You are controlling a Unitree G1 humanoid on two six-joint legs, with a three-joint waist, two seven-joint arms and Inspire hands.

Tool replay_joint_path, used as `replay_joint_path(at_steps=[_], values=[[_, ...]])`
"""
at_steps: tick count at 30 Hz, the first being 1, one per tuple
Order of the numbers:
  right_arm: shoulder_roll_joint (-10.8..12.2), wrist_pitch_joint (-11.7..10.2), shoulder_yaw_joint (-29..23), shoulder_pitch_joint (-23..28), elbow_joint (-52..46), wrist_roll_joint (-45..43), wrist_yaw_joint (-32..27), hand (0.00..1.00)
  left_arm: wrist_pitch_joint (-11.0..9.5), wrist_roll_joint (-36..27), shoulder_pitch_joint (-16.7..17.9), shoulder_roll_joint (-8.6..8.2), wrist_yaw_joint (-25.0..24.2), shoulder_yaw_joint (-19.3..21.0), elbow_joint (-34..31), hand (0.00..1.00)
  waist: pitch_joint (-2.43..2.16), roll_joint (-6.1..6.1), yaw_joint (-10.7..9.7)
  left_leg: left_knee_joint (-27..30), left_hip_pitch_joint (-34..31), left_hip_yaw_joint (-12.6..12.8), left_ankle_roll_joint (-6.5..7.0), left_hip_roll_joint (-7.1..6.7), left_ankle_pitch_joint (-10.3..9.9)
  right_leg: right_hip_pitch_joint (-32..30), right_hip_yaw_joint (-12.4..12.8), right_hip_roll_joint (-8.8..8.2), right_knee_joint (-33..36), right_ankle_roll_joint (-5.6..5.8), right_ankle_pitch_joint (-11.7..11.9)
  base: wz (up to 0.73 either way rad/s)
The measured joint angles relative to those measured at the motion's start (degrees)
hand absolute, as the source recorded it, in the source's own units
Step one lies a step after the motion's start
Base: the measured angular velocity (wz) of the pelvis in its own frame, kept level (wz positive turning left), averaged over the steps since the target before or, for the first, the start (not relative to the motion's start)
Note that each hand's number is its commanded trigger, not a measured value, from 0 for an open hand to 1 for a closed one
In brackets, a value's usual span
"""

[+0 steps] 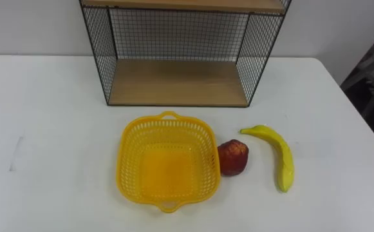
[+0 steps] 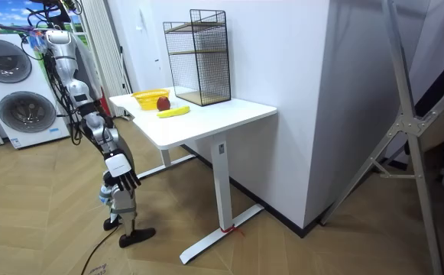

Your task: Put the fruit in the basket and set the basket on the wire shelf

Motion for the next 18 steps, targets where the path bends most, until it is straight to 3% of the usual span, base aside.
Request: replay_joint_path(at_steps=[11,14,18], values=[[0.2,0.0,-0.1,0.0,0.0,1.3,-1.2,0.00,-0.3,0.1,-0.2,-0.01,0.1,0.4,0.0,0.00,0.01,0.01,0.1,-0.1,0.0,0.2,0.00,0.00,0.0,-0.1,0.1,0.03,0.0,0.00,0.0,0.00],[0.5,0.0,-0.6,-0.1,0.5,5.2,-2.2,0.00,-0.3,0.0,-0.3,-0.01,0.2,0.5,0.0,0.00,0.00,0.02,0.1,-0.1,0.0,0.3,0.00,0.02,0.0,-0.1,0.1,0.06,0.0,0.00,0.0,0.00],[1.4,0.1,-5.5,0.5,1.6,15.4,-3.2,0.00,-0.7,0.0,-0.2,-0.16,0.4,2.4,-0.3,0.00,-0.02,0.05,-0.4,-0.1,0.0,0.3,0.00,0.03,0.0,-0.2,0.4,0.10,0.0,0.01,0.0,0.00]])
